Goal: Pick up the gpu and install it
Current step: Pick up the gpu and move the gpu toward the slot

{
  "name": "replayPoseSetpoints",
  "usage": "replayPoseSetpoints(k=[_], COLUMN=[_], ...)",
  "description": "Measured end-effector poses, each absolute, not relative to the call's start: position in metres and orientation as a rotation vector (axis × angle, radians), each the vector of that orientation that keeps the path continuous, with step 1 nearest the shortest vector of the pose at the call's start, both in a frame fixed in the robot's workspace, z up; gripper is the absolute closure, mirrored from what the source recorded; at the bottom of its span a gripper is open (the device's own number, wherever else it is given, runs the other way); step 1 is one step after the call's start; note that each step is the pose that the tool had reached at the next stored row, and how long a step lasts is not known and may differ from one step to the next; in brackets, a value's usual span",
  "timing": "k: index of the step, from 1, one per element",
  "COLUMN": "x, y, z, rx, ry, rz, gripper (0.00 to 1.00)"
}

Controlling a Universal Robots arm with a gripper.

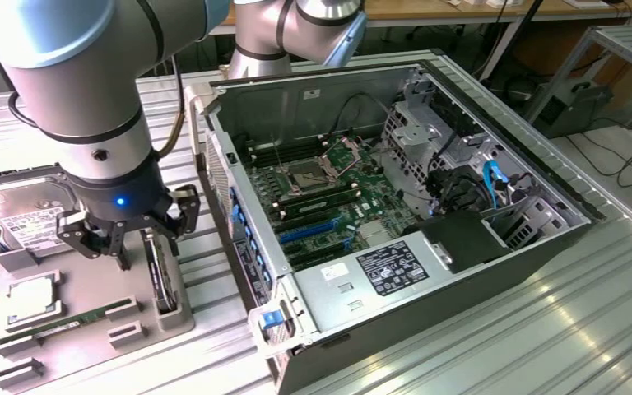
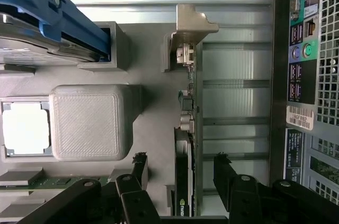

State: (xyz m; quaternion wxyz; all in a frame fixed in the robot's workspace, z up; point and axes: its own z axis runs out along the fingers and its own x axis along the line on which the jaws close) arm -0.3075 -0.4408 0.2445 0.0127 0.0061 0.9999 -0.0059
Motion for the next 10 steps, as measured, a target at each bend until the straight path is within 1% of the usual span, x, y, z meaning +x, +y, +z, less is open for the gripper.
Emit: replayPoseSetpoints(k=[9,10], x=[-0.3076,-0.3075], y=[-0.4409,-0.4412], z=[0.2360,0.2355], rx=[0.019,0.019], ry=[3.116,3.116], rz=[-0.018,-0.018], gripper=[0.38,0.39])
